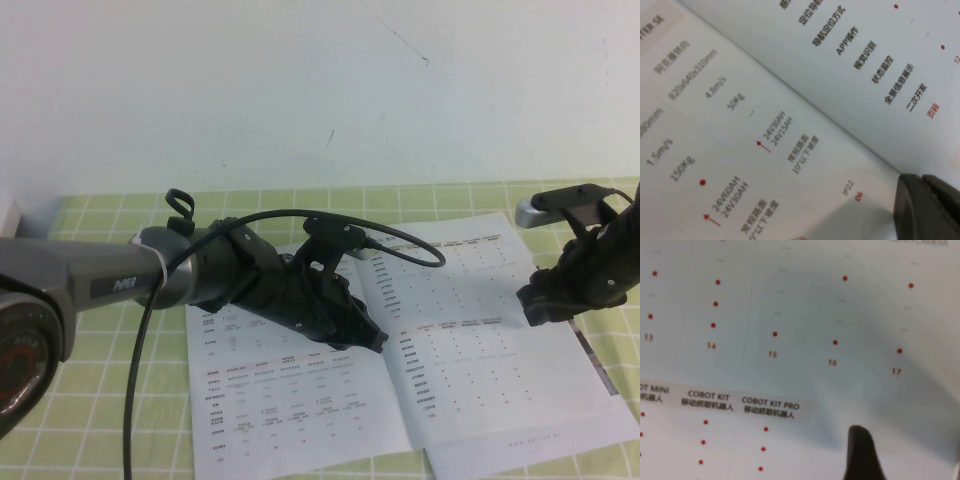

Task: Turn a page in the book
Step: Open the closed book

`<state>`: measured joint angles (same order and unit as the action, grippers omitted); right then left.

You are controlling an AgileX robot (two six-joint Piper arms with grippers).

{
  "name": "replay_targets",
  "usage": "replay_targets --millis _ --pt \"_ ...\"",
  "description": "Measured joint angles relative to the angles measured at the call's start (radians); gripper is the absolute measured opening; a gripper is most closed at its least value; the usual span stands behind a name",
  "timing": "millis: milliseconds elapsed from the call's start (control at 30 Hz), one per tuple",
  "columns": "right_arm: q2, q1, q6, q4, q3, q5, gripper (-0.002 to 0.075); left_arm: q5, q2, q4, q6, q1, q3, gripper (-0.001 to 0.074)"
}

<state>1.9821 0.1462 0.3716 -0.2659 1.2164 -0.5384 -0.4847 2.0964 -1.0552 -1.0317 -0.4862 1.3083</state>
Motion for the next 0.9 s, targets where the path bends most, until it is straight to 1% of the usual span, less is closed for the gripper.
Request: replay_targets --millis 333,900 --pt "0.000 0.000 0.000 -0.014 0.000 0.000 0.0374 0.000 0.000 0.000 0.000 0.000 0.000 -0.0004" --pt "0.000 0.000 0.038 -0.016 0.000 0.000 0.0372 0.000 0.000 0.000 -0.002 0.000 0.000 -0.0004"
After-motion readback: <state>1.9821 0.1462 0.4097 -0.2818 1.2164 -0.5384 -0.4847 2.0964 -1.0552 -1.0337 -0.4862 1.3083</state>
